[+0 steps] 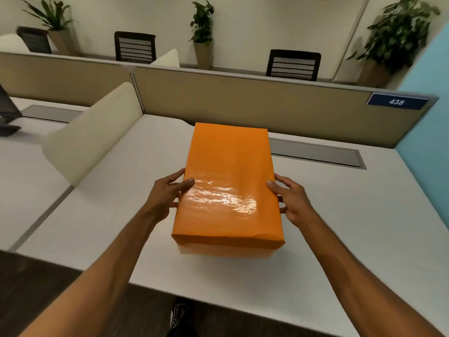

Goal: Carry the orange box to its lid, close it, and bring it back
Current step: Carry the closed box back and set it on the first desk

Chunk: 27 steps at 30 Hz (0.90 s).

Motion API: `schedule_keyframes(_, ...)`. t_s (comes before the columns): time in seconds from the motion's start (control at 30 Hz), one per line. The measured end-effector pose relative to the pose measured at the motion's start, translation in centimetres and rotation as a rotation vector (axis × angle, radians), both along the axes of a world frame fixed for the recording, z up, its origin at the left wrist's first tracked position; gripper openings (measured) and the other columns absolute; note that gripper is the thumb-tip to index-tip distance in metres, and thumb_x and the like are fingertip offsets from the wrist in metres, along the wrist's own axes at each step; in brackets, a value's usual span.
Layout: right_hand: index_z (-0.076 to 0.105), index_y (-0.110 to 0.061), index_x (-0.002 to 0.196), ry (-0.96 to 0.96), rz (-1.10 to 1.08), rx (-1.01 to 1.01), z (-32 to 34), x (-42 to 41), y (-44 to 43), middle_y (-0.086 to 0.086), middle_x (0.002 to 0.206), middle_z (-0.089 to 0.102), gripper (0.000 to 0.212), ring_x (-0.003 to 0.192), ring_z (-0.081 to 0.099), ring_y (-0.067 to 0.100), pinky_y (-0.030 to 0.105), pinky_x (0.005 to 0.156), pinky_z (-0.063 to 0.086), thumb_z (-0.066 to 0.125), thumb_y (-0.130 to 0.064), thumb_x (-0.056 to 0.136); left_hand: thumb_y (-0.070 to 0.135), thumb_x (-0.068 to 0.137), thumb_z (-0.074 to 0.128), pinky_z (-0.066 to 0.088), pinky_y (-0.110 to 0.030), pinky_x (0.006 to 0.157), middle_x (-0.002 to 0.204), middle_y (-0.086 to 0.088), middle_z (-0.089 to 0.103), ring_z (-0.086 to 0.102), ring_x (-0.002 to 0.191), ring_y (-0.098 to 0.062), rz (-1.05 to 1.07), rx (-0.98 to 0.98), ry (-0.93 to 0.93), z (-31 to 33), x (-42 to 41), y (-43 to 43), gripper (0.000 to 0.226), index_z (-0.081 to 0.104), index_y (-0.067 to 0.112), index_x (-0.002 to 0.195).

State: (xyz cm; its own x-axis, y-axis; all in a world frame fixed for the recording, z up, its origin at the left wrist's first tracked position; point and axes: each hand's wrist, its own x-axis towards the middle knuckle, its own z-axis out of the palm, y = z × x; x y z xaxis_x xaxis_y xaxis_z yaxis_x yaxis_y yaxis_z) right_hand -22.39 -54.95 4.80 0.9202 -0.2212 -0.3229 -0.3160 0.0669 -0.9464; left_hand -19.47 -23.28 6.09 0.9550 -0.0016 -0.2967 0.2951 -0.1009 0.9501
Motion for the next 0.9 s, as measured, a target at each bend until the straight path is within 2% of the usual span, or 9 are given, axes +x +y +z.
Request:
schedule_keyframes(0.1, 0.051, -0.027, 0.140, 0.007, 0.000, 0.009, 0.0, 2.9, 3.0, 0.004, 0.127, 0.062, 0.061, 0.109, 0.062, 0.031, 0.057, 0.087, 0.052, 0.072, -0.033, 0.084, 0.038, 0.083, 0.074, 0.049, -0.062, 0.096, 0.129, -0.008, 0.061, 0.059, 0.118, -0.038, 0.010, 0.016, -0.005, 0.3, 2.8, 2.9, 0.070, 0.047, 0.029, 0.146)
schedule_keyframes(0.2, 0.050, -0.027, 0.141, 0.011, 0.002, 0.020, -0.1, 6.2, 6.3, 0.004, 0.129, 0.061, 0.061, 0.112, 0.061, 0.032, 0.057, 0.086, 0.051, 0.072, -0.034, 0.085, 0.037, 0.083, 0.074, 0.048, -0.063, 0.096, 0.129, -0.010, 0.061, 0.060, 0.117, -0.038, 0.011, 0.024, -0.004, 0.5, 6.3, 6.2, 0.070, 0.046, 0.028, 0.146)
schedule_keyframes(0.4, 0.048, -0.028, 0.144, 0.016, -0.030, 0.051, 0.0, 13.6, 13.6, 0.001, 0.128, 0.060, 0.062, 0.110, 0.060, 0.028, 0.053, 0.084, 0.050, 0.070, -0.033, 0.087, 0.033, 0.084, 0.074, 0.053, -0.058, 0.091, 0.112, -0.003, 0.068, 0.066, 0.107, -0.032, -0.003, 0.013, 0.003, 0.6, 14.0, 13.2, 0.065, 0.049, 0.029, 0.143)
schedule_keyframes(0.63, 0.047, -0.028, 0.145, 0.042, -0.062, 0.066, 0.2, 22.1, 21.5, 0.000, 0.130, 0.060, 0.061, 0.111, 0.059, 0.027, 0.053, 0.085, 0.049, 0.069, -0.032, 0.088, 0.036, 0.083, 0.075, 0.052, -0.059, 0.093, 0.112, -0.002, 0.068, 0.067, 0.105, -0.030, -0.035, 0.019, 0.042, 0.6, 23.6, 21.1, 0.067, 0.049, 0.031, 0.144)
schedule_keyframes(0.73, 0.046, -0.028, 0.145, 0.048, -0.074, 0.068, 0.0, 25.4, 24.3, 0.001, 0.131, 0.060, 0.061, 0.111, 0.059, 0.027, 0.054, 0.088, 0.048, 0.069, -0.033, 0.088, 0.035, 0.084, 0.073, 0.051, -0.060, 0.094, 0.118, -0.005, 0.067, 0.065, 0.110, -0.033, -0.037, 0.030, 0.047, 0.4, 27.3, 23.5, 0.065, 0.048, 0.031, 0.144)
schedule_keyframes(0.9, 0.044, -0.028, 0.146, 0.048, -0.070, 0.056, -0.5, 30.6, 28.0, 0.000, 0.127, 0.060, 0.059, 0.103, 0.060, 0.022, 0.050, 0.083, 0.048, 0.065, -0.032, 0.092, 0.034, 0.085, 0.074, 0.050, -0.062, 0.095, 0.137, -0.010, 0.058, 0.060, 0.118, -0.038, -0.018, 0.059, 0.071, -0.5, 33.1, 26.5, 0.061, 0.051, 0.032, 0.141)
